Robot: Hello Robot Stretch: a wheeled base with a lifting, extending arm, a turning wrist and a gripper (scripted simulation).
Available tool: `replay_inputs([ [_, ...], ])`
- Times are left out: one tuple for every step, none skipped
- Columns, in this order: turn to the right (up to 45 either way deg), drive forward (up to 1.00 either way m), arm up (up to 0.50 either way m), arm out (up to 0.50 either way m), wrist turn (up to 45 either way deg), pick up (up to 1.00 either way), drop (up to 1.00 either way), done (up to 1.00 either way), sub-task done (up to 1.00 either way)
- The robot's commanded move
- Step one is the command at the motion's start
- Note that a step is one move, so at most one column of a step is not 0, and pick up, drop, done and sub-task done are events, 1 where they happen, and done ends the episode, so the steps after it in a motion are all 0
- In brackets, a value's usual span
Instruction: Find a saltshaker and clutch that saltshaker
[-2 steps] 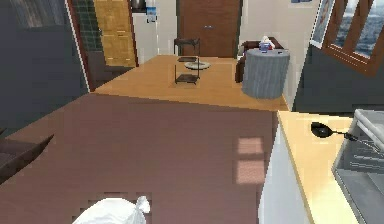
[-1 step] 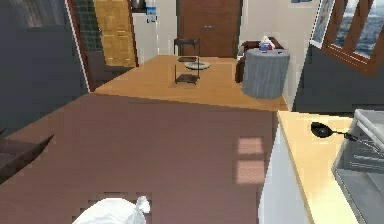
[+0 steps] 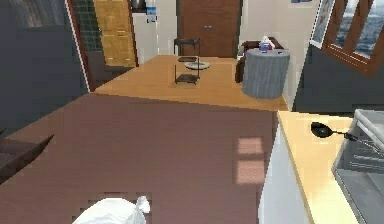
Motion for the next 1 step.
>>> replay_inputs([
  [0.0,0.00,-0.16,0.00,0.0,0.00,0.00,0.00,0.00],
])
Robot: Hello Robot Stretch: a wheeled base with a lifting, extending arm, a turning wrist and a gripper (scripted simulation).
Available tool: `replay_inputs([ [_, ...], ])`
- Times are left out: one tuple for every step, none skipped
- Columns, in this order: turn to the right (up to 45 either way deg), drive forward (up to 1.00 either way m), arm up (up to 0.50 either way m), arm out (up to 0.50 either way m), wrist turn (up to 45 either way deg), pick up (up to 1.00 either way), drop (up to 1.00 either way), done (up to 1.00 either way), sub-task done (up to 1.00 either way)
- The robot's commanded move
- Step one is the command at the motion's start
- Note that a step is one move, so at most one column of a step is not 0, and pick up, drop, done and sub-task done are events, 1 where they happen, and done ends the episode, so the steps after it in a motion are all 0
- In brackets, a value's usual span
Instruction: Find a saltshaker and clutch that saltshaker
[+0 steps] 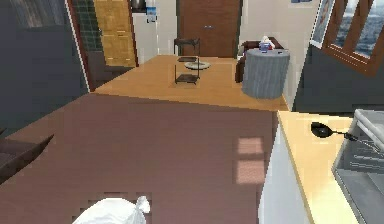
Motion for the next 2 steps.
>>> replay_inputs([
  [0.0,0.00,0.00,0.00,0.0,1.00,0.00,0.00,0.00],
  [0.0,0.00,0.10,0.00,0.0,0.00,0.00,0.00,0.00],
])
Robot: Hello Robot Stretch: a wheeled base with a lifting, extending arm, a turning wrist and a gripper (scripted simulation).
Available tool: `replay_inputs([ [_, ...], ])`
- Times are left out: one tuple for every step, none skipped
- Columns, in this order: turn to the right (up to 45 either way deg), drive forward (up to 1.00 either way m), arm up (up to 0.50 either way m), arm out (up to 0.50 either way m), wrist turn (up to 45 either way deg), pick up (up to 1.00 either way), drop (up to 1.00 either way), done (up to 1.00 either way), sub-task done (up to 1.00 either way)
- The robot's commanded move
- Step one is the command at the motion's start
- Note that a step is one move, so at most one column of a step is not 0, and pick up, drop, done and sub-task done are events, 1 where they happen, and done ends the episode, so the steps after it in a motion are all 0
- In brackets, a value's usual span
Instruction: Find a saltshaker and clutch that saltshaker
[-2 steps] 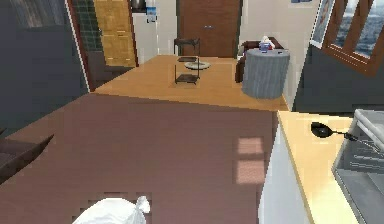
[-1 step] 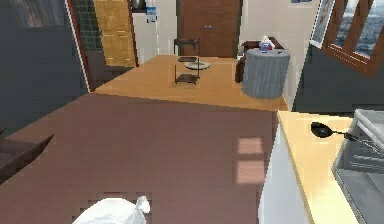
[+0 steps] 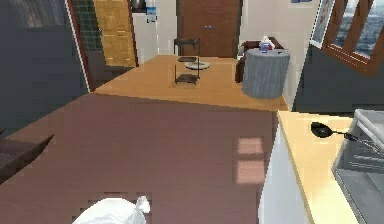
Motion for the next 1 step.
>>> replay_inputs([
  [0.0,0.00,0.00,0.00,0.0,0.00,0.00,1.00,0.00],
])
